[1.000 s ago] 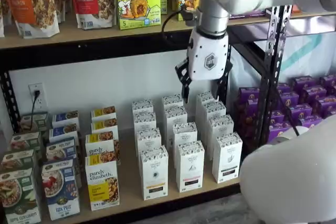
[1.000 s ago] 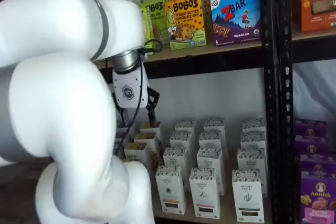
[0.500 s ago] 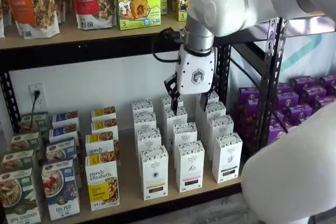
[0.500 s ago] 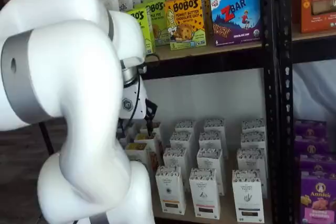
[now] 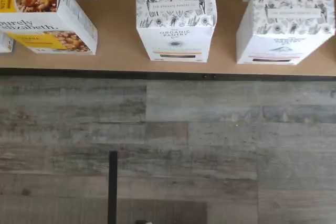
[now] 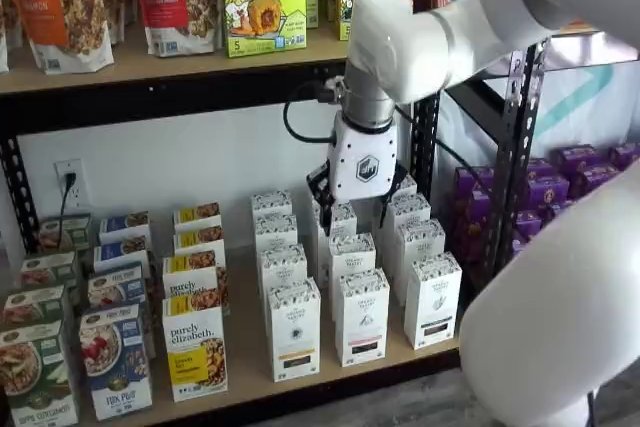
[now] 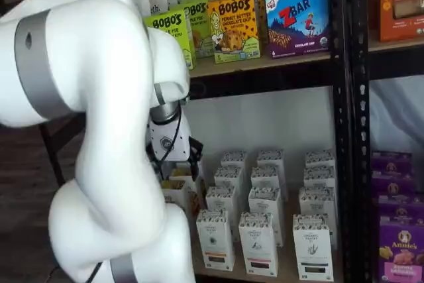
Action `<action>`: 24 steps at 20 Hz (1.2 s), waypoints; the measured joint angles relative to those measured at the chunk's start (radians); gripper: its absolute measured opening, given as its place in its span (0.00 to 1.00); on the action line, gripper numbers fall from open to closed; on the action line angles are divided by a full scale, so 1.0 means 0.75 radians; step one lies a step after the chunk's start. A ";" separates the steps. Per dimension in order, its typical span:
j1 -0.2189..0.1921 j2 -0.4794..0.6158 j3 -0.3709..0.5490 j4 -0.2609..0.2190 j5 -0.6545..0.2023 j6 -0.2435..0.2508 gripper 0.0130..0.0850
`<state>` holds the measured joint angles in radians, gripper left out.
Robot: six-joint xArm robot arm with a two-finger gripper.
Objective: Pick up the white box with a yellow strip in the middle, on the bottom shelf, the fourth box from the left
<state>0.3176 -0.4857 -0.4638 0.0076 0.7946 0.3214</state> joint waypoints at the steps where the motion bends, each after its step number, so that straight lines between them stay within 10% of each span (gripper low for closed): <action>1: -0.005 0.025 -0.003 0.009 -0.018 -0.011 1.00; 24: -0.102 0.704 -0.151 0.061 -0.514 -0.164 1.00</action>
<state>0.2410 0.0422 -0.5773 0.0531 0.4088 0.1986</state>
